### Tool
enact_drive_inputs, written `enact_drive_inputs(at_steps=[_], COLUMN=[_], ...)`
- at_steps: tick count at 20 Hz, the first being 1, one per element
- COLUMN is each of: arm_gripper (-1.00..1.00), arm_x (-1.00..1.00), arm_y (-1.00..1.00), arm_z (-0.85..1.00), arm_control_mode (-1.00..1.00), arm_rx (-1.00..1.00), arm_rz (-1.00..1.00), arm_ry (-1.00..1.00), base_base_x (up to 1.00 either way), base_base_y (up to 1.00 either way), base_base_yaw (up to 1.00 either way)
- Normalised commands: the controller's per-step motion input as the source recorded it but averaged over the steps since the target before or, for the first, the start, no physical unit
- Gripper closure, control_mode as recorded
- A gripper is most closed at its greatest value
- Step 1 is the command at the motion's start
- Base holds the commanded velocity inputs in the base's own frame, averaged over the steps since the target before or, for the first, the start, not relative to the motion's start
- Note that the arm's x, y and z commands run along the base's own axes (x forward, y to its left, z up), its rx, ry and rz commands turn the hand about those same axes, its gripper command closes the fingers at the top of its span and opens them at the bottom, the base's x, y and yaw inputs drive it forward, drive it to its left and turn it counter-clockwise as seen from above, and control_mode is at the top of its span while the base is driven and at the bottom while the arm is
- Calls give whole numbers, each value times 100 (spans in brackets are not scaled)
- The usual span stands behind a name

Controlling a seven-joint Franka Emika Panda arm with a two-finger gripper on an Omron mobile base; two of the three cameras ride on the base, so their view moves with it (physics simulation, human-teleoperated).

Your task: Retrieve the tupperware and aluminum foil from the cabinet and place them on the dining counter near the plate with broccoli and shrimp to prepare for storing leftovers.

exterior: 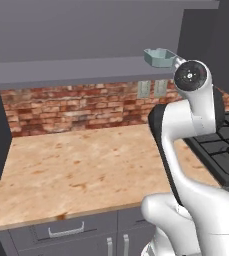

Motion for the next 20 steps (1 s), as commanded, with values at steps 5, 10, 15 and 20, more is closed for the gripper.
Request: enact_drive_inputs(at_steps=[5,10,15,20], arm_gripper=[-100,-100,-100,-100], arm_x=[51,51,38,40], arm_y=[0,0,-5,-27], arm_z=[45,22,0,8], arm_control_mode=[-100,-100,-100,-100], arm_rx=[-22,-17,-1,0], arm_rz=[9,0,-1,-7], arm_ry=[6,16,5,0], base_base_x=[0,0,0,0], base_base_y=[0,0,0,0], base_base_yaw=[0,0,0,0])
